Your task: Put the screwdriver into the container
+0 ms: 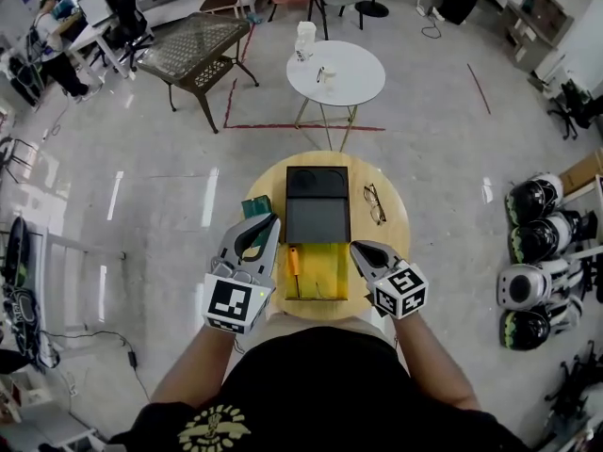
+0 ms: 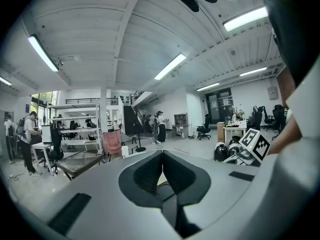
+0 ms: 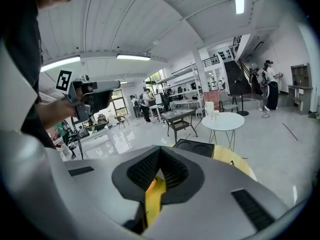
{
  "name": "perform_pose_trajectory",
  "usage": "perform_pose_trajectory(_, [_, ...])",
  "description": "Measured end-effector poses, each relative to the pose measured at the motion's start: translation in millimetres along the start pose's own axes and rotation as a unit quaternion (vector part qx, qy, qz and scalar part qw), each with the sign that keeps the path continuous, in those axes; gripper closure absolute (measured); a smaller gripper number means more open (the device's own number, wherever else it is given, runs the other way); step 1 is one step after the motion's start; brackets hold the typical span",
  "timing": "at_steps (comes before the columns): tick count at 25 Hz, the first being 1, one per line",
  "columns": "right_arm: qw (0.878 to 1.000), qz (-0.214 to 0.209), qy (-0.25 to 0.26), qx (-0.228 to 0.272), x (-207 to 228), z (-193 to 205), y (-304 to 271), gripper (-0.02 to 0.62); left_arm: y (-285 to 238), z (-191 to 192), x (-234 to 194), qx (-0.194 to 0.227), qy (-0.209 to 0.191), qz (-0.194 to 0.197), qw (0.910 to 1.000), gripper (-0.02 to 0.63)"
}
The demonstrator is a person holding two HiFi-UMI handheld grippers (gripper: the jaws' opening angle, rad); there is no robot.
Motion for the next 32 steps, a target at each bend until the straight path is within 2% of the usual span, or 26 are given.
perform_pose_trajectory(11, [0.998, -0.049, 0.022, 0.035, 5, -55, 19, 0.581, -17, 2, 24, -0.006, 0.017, -0.039, 0.9991, 0.588])
perform_pose_trajectory(17, [0.996, -0.056, 0.054, 0.042, 6, -74, 31, 0.581, -22, -1, 37, -0.003, 0.019, -0.053, 0.9984, 0.588])
perform_pose_trajectory(26, [0.992, -0.075, 0.064, 0.078, -3, -107, 53, 0.581, -17, -4, 48, 0.000, 0.017, -0.048, 0.9987, 0.588])
perform_pose_trajectory(32, [0.988, -0.064, 0.087, 0.108, -17, -132, 62, 0.581, -6, -12, 40, 0.005, 0.012, -0.039, 0.9992, 0.588])
Point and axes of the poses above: the fingertips, and each gripper's own axes: y backward along the fingers, x to its right, z out of its underside, the point moved 8 cm from there along y, backward along the fingers, and after that the axes turned 10 degrees about x, right-handed, at the moved point
